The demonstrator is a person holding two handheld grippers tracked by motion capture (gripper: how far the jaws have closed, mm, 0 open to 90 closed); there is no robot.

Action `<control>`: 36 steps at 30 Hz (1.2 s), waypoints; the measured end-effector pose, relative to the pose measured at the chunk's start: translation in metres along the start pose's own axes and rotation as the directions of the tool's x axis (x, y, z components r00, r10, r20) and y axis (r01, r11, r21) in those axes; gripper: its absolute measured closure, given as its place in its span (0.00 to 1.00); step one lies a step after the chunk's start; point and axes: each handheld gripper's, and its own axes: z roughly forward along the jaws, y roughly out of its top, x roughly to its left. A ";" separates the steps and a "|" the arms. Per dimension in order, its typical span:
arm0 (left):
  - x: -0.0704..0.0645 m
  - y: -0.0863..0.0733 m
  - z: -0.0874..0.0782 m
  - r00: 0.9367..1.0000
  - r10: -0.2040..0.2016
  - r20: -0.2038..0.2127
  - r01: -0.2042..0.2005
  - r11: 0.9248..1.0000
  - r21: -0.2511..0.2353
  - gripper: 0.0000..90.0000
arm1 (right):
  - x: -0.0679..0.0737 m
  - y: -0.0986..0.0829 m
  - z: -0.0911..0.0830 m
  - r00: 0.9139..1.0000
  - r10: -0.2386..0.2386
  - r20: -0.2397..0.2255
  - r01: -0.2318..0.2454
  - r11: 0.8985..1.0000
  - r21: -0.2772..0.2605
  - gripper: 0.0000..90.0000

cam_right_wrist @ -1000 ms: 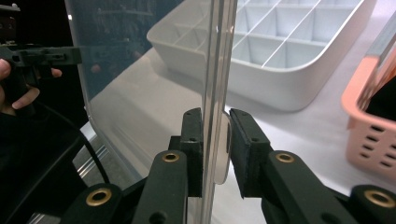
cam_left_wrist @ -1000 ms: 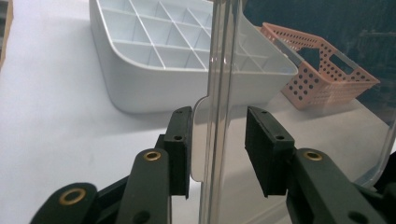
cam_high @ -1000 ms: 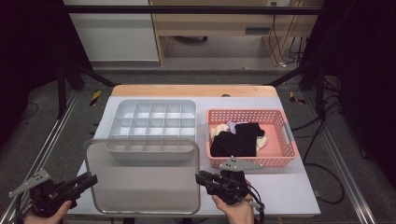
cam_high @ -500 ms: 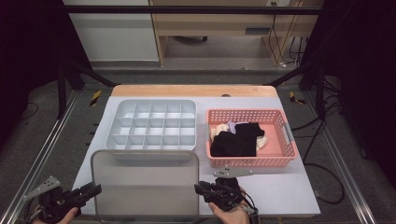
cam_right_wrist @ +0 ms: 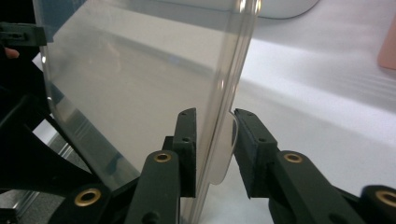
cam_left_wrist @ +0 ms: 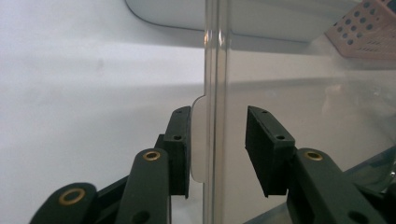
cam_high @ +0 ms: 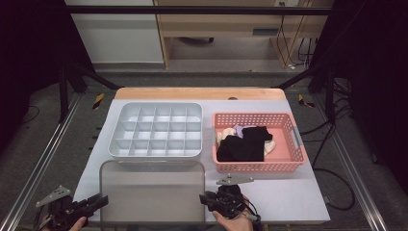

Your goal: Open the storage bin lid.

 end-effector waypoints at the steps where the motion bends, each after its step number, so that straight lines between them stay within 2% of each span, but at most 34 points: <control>1: 0.000 -0.001 0.002 1.000 -0.003 -0.005 0.003 1.000 0.006 0.67 | -0.001 0.000 0.001 1.000 -0.001 0.002 0.001 1.000 0.001 0.78; 6: 0.000 -0.002 0.008 0.999 0.020 -0.031 -0.019 0.999 0.030 0.63 | -0.002 -0.002 0.009 1.000 -0.007 0.014 0.007 1.000 0.017 0.74; 12: 0.001 -0.004 0.013 0.999 0.012 -0.043 -0.010 0.999 0.048 0.61 | -0.004 -0.003 0.016 1.000 -0.001 0.023 0.000 0.999 0.035 0.70; 15: 0.001 -0.004 0.015 0.998 0.028 -0.058 -0.025 0.998 0.062 0.59 | -0.004 -0.004 0.020 1.000 -0.009 0.029 0.008 0.999 0.032 0.67; 24: 0.000 -0.004 0.021 0.995 0.047 -0.084 -0.038 0.994 0.105 0.52 | -0.006 -0.005 0.027 0.999 0.009 0.035 -0.011 0.998 0.056 0.63; 33: -0.003 -0.004 0.023 0.995 0.044 -0.092 -0.034 0.994 0.103 0.50 | -0.004 -0.005 0.029 0.999 -0.014 0.045 0.011 0.998 0.064 0.59; 36: -0.003 -0.003 0.023 0.993 0.060 -0.098 -0.049 0.993 0.104 0.49 | -0.004 -0.005 0.030 0.999 -0.015 0.048 0.011 0.998 0.067 0.58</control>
